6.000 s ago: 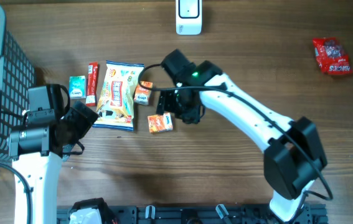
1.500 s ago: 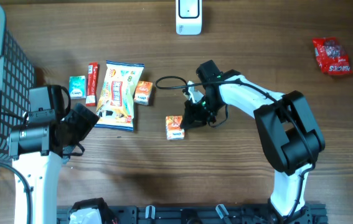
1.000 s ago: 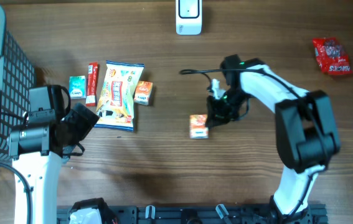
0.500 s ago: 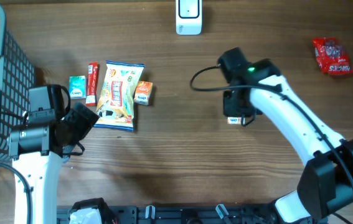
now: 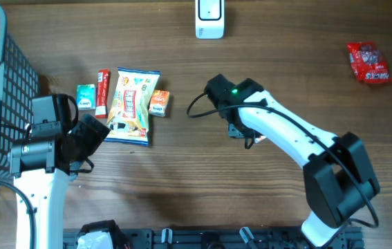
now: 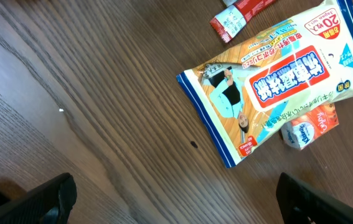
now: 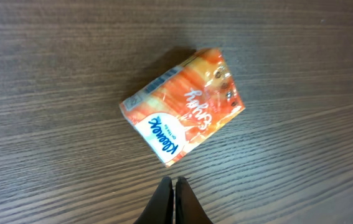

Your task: Scan the item barcode

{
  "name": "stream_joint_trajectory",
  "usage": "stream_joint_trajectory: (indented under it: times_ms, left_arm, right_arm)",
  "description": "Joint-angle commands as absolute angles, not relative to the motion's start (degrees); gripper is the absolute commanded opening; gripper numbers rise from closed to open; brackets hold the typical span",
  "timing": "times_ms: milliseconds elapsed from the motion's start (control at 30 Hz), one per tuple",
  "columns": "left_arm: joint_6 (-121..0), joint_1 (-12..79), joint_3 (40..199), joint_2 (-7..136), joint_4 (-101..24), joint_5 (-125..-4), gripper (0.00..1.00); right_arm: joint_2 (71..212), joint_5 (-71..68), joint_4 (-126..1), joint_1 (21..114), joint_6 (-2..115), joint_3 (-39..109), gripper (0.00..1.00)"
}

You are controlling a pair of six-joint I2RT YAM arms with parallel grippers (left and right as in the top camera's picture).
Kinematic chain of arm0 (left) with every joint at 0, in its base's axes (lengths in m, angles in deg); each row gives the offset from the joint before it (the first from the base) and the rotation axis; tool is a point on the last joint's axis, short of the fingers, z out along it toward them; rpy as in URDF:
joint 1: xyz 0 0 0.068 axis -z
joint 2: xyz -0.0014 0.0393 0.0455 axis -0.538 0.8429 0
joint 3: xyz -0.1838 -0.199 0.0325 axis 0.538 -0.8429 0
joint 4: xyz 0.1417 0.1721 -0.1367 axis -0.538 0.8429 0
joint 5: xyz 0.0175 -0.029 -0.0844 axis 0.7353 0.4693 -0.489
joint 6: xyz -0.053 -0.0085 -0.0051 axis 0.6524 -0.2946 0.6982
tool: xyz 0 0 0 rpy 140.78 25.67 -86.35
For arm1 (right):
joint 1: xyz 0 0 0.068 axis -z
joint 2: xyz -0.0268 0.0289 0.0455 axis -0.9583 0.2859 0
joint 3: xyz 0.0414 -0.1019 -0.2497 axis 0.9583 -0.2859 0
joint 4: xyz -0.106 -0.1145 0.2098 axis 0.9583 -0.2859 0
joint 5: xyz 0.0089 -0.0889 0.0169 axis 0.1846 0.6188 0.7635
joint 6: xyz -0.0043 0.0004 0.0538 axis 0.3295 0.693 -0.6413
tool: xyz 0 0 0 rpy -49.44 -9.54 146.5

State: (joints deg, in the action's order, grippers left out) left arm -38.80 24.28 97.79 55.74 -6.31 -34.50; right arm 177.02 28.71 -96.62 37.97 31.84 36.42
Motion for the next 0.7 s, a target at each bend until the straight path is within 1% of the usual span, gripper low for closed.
stream_joint_trajectory:
  times_ms: [0, 33, 67, 133, 200, 267, 333, 467, 633, 667]
  left_arm:
    - [-37.82, 23.91, 98.66, 55.96, -6.46, -33.32, 1.0]
    - [-37.82, 23.91, 98.66, 55.96, -6.44, -33.32, 1.0]
    - [-37.82, 23.91, 98.66, 55.96, -6.44, -33.3, 1.0]
    - [-37.82, 23.91, 98.66, 55.96, -6.44, -33.32, 1.0]
    - [-37.82, 23.91, 98.66, 55.96, -6.42, -33.32, 1.0]
    - [-37.82, 23.91, 98.66, 55.96, -6.22, -33.3, 1.0]
    - [-37.84, 23.91, 98.66, 55.96, -6.09, -33.3, 1.0]
    - [-37.82, 23.91, 98.66, 55.96, -6.05, -33.3, 1.0]
    - [-37.84, 23.91, 98.66, 55.96, -6.05, -33.27, 1.0]
    - [-37.82, 23.91, 98.66, 55.96, -6.09, -33.27, 1.0]
  right_arm:
    - [177.94, 28.86, -96.6, 37.95, 29.65, 36.38, 0.09]
    - [177.94, 27.75, -96.56, 38.29, 29.63, 36.66, 0.25]
    - [177.94, 26.39, -96.51, 38.86, 29.19, 36.99, 0.32]
    - [177.92, 22.85, -96.49, 40.76, 27.16, 37.67, 0.36]
    - [177.9, 18.63, -96.49, 43.58, 24.69, 37.78, 0.47]
    - [177.9, 14.2, -96.49, 46.47, 23.84, 37.71, 0.53]
    - [177.9, 9.04, -96.47, 50.14, 23.84, 37.62, 0.57]
    - [177.9, 4.27, -96.49, 55.52, 23.88, 37.08, 0.57]
    - [177.9, 2.63, -96.67, 58.14, 23.9, 36.12, 0.56]
    - [177.72, 2.9, -96.6, 58.14, 23.86, 35.9, 0.59]
